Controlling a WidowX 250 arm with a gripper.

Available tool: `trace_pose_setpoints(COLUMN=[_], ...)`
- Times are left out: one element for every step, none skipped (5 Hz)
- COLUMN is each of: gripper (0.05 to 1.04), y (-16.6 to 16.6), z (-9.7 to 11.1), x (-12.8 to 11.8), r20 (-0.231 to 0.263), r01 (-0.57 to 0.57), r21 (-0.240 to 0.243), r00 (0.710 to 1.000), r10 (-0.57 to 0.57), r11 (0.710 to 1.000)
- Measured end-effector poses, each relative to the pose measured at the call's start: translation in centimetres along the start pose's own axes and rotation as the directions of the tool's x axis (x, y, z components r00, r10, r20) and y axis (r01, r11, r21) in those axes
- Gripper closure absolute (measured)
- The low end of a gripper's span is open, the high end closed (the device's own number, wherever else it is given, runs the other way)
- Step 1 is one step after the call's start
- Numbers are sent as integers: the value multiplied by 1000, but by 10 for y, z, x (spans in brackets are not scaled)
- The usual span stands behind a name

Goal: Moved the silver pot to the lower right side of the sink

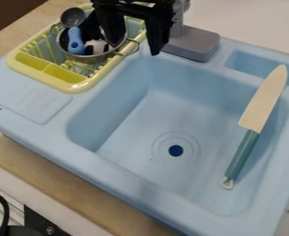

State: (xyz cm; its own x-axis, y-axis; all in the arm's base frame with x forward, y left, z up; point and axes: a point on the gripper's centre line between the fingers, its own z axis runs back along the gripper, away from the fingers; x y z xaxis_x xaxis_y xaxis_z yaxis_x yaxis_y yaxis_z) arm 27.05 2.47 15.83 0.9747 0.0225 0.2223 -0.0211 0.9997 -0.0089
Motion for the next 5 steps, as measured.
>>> trace_pose_setpoints(gripper=[91, 91, 91, 91, 91], y=[0, 7, 11, 23, 34], z=[-6, -11, -8, -2, -2], x=[-4, -12, -17, -19, -20], r20=[-32, -173, -219, -280, -356], r01=[2, 146, 281, 474, 680], r21=[-3, 27, 13, 7, -62], r00=[999, 975, 937, 846, 669], r10=[-2, -139, -272, -453, -653], r11=[1000, 989, 959, 881, 731])
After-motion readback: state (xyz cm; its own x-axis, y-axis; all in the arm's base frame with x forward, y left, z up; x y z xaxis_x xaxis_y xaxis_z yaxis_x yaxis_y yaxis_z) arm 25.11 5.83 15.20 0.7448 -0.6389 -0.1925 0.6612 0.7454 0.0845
